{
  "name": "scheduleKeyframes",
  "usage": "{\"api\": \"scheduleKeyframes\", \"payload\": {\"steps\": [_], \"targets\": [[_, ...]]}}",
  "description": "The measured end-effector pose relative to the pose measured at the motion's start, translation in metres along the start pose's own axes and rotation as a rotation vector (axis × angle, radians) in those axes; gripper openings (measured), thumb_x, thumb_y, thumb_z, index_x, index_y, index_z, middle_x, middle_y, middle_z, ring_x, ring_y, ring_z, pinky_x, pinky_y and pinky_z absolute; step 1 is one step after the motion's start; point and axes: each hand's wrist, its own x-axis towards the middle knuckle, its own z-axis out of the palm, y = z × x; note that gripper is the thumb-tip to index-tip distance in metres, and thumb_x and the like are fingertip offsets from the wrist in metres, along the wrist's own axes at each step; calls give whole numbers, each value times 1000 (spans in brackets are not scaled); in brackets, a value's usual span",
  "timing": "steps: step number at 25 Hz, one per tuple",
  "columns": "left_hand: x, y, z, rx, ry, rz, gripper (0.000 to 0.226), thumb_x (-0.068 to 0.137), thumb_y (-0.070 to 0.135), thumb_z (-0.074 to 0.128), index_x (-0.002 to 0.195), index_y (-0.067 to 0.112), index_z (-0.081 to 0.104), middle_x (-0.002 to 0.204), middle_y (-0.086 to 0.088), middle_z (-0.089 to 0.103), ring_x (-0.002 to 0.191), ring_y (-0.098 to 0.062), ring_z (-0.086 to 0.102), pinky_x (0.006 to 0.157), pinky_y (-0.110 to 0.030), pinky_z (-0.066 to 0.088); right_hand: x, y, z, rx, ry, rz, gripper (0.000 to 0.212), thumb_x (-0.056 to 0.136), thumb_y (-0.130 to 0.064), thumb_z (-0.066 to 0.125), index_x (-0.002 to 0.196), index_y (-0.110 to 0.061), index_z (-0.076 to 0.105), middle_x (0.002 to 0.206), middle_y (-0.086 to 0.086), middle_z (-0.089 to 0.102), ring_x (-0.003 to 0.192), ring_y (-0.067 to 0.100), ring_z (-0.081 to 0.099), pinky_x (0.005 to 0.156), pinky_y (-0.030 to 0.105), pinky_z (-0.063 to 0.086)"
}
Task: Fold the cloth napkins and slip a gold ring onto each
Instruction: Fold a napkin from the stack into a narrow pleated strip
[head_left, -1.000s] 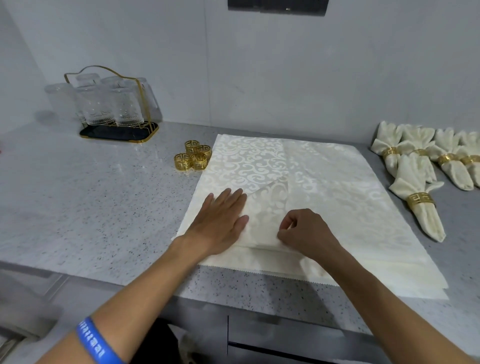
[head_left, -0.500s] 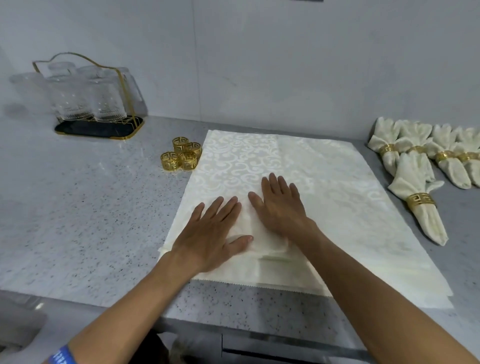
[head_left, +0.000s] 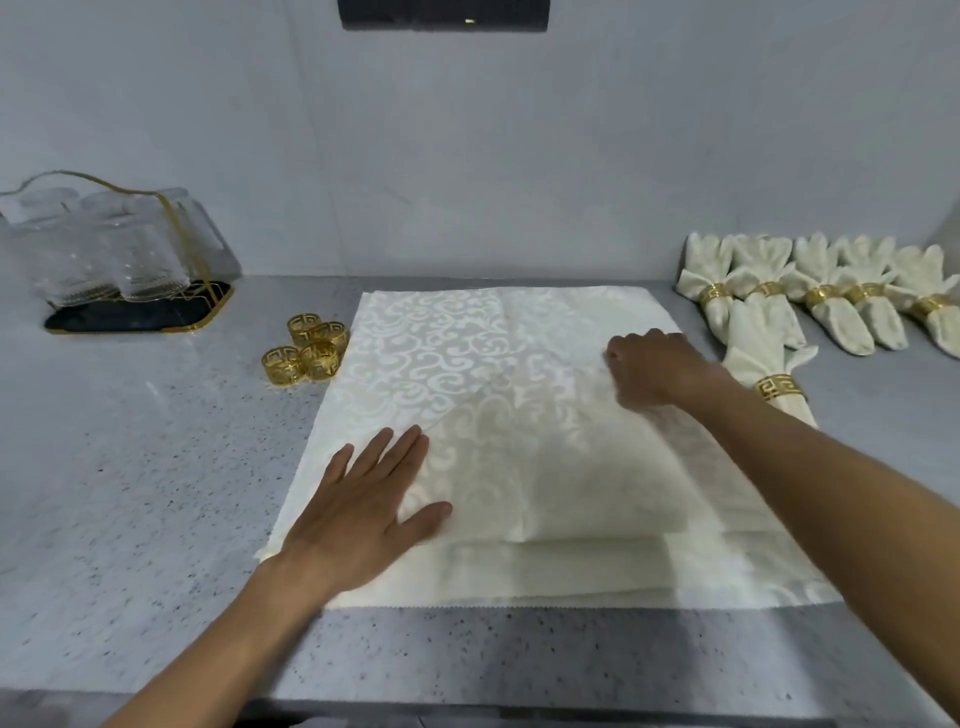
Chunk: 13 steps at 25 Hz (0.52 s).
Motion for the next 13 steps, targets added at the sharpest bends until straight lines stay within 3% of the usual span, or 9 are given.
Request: {"api": "scheduleKeyframes", "payload": {"steps": [2,4,6,8,10,13], "targets": [[-1,1,1,1,5,-1,82,88,76,13,155,34,-10,158,24,-21,143,2,-26,120,-32,-12,7,23,-5,-136,-135,-4,30,77,-33,57,106,-26,50,108,-1,59,89,22,50,89,37,40],[-1,1,2,2,8,-3,81,89,76,12,155,35,-10,156,25,-22,142,3,-27,119,-31,-13,14,34,-11,-109,-225,15,46,74,-40,63,115,-22,57,109,-1,63,97,21,58,86,34,43],[-1,3,1,3,1,0,80,90,75,11,155,36,-11,156,26,-24,141,5,-29,118,-30,-15,15,43,-13,-44,-228,29,45,72,-41,67,112,-18,64,110,0,65,100,22,62,83,32,48],[-1,2,2,8,29,13,79,91,75,10,155,34,-12,157,22,-24,140,2,-32,118,-34,-18,6,46,-8,39,-127,23,18,74,-31,68,87,-20,61,105,-1,65,93,21,60,73,30,45],[-3,1,4,84,152,69,77,95,72,11,157,28,-5,163,12,-16,146,-8,-26,118,-43,-17,-17,42,-2,138,-18,12,12,78,-20,64,77,-23,52,100,-2,63,86,20,53,67,29,37],[-8,11,2,279,379,153,65,100,53,28,150,14,39,159,-8,30,148,-27,22,118,-55,11,-58,28,4,355,250,28,12,81,-10,57,88,-18,61,92,4,65,81,24,54,62,31,32]]}}
